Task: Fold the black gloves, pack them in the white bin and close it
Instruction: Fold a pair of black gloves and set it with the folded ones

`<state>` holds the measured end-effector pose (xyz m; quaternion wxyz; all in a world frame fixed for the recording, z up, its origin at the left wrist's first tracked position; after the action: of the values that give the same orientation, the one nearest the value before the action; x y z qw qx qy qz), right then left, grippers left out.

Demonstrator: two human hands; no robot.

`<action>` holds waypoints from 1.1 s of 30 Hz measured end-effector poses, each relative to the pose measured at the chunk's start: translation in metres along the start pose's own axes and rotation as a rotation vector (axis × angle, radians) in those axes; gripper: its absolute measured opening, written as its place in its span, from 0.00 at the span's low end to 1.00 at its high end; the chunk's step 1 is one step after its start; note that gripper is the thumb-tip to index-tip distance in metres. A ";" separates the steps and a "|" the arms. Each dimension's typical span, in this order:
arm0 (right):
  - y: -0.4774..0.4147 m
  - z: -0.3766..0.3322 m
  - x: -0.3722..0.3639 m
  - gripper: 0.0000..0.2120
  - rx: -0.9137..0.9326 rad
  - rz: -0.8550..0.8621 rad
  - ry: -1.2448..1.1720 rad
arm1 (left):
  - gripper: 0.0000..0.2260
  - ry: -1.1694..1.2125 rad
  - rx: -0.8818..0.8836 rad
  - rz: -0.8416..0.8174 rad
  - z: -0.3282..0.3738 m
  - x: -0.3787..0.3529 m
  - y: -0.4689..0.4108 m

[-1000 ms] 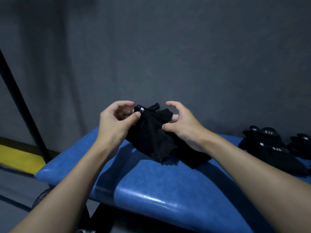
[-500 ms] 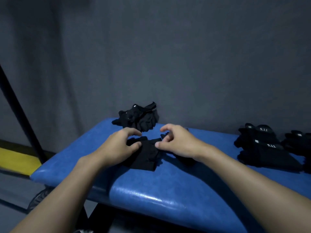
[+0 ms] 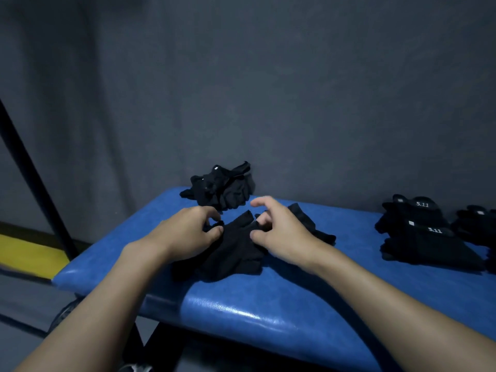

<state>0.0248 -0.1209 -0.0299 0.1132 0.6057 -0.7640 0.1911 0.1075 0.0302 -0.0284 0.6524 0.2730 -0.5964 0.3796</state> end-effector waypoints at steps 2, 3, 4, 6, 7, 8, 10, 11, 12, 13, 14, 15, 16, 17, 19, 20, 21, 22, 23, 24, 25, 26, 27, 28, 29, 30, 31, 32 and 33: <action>0.003 -0.006 0.008 0.25 0.016 0.031 -0.117 | 0.11 -0.015 0.021 0.000 -0.004 0.004 0.001; 0.003 -0.007 0.013 0.24 0.018 0.057 -0.151 | 0.10 -0.019 0.025 0.004 -0.004 0.006 0.002; 0.003 -0.005 0.016 0.24 0.015 0.070 -0.166 | 0.09 -0.021 0.021 0.010 -0.003 0.008 0.003; 0.002 -0.004 0.015 0.25 0.002 0.046 -0.116 | 0.09 -0.004 -0.012 0.043 0.006 0.011 0.005; 0.004 -0.004 0.012 0.27 -0.001 0.017 -0.050 | 0.10 0.043 -0.037 0.061 0.011 0.011 0.006; 0.004 0.000 0.009 0.28 -0.008 -0.006 0.032 | 0.13 0.109 -0.058 0.069 0.016 0.008 0.007; 0.006 0.006 0.007 0.31 -0.025 -0.021 0.170 | 0.20 0.210 -0.080 0.047 0.023 0.002 0.009; 0.008 0.007 0.005 0.32 -0.032 -0.026 0.197 | 0.22 0.211 -0.090 0.033 0.025 -0.003 0.009; 0.008 0.009 0.003 0.33 -0.030 -0.030 0.188 | 0.23 0.189 -0.099 0.029 0.028 -0.006 0.009; 0.008 0.009 0.002 0.33 -0.032 -0.028 0.167 | 0.23 0.164 -0.096 0.033 0.029 -0.007 0.009; 0.009 0.007 0.003 0.33 -0.028 -0.024 0.136 | 0.22 0.145 -0.081 0.038 0.030 -0.007 0.009; 0.009 0.006 0.004 0.32 -0.019 -0.026 0.097 | 0.20 0.140 -0.068 0.047 0.030 -0.005 0.008; 0.010 0.003 0.005 0.31 -0.003 -0.033 0.063 | 0.16 0.134 -0.064 0.066 0.030 -0.003 0.007; 0.011 -0.002 0.006 0.30 0.018 -0.039 0.038 | 0.11 0.132 -0.073 0.082 0.032 -0.001 0.006; 0.011 -0.008 0.010 0.28 0.050 -0.019 -0.005 | 0.14 0.216 -0.126 0.103 0.036 0.003 0.005; 0.010 -0.009 0.011 0.27 0.056 -0.010 -0.042 | 0.15 0.305 -0.159 0.110 0.037 0.006 0.005; 0.010 -0.010 0.012 0.26 0.062 -0.005 -0.084 | 0.14 0.397 -0.190 0.123 0.039 0.011 0.006; 0.009 -0.009 0.013 0.26 0.061 0.001 -0.115 | 0.12 0.468 -0.215 0.141 0.042 0.018 0.008; 0.008 -0.007 0.014 0.26 0.054 0.004 -0.133 | 0.11 0.510 -0.236 0.166 0.044 0.024 0.010; 0.007 -0.005 0.016 0.27 0.048 0.004 -0.152 | 0.09 0.536 -0.253 0.195 0.045 0.030 0.012; 0.007 -0.003 0.017 0.28 0.042 0.002 -0.173 | 0.09 0.549 -0.263 0.219 0.046 0.034 0.014; 0.007 -0.002 0.019 0.28 0.036 0.000 -0.199 | 0.09 0.564 -0.261 0.236 0.046 0.036 0.014; 0.008 -0.002 0.020 0.27 0.036 0.001 -0.214 | 0.09 0.587 -0.257 0.248 0.046 0.038 0.015; 0.008 -0.002 0.022 0.26 0.033 0.012 -0.225 | 0.09 0.615 -0.248 0.256 0.045 0.039 0.016; 0.010 -0.004 0.024 0.24 0.034 0.021 -0.245 | 0.09 0.640 -0.237 0.261 0.043 0.039 0.016; 0.009 -0.005 0.026 0.23 0.037 0.039 -0.273 | 0.09 0.662 -0.226 0.265 0.043 0.039 0.016; 0.010 -0.006 0.029 0.23 0.042 0.057 -0.312 | 0.09 0.687 -0.214 0.272 0.043 0.040 0.016; 0.010 -0.006 0.031 0.23 0.039 0.073 -0.351 | 0.09 0.713 -0.200 0.282 0.042 0.041 0.016; 0.010 -0.004 0.032 0.24 0.028 0.084 -0.383 | 0.09 0.735 -0.184 0.299 0.042 0.043 0.016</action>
<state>0.0076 -0.1457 -0.0150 -0.0508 0.5999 -0.7936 0.0875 0.0699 0.0124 0.0183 0.7814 -0.0299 -0.3882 0.4877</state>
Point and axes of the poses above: each hand's wrist, its own y-axis away from the middle knuckle, its own x-axis out of the back of the hand, z = x × y, the point moved 10 cm from there along -y, towards the middle knuckle, and after that the axes turned 12 degrees about -y, right-handed, at the moved point
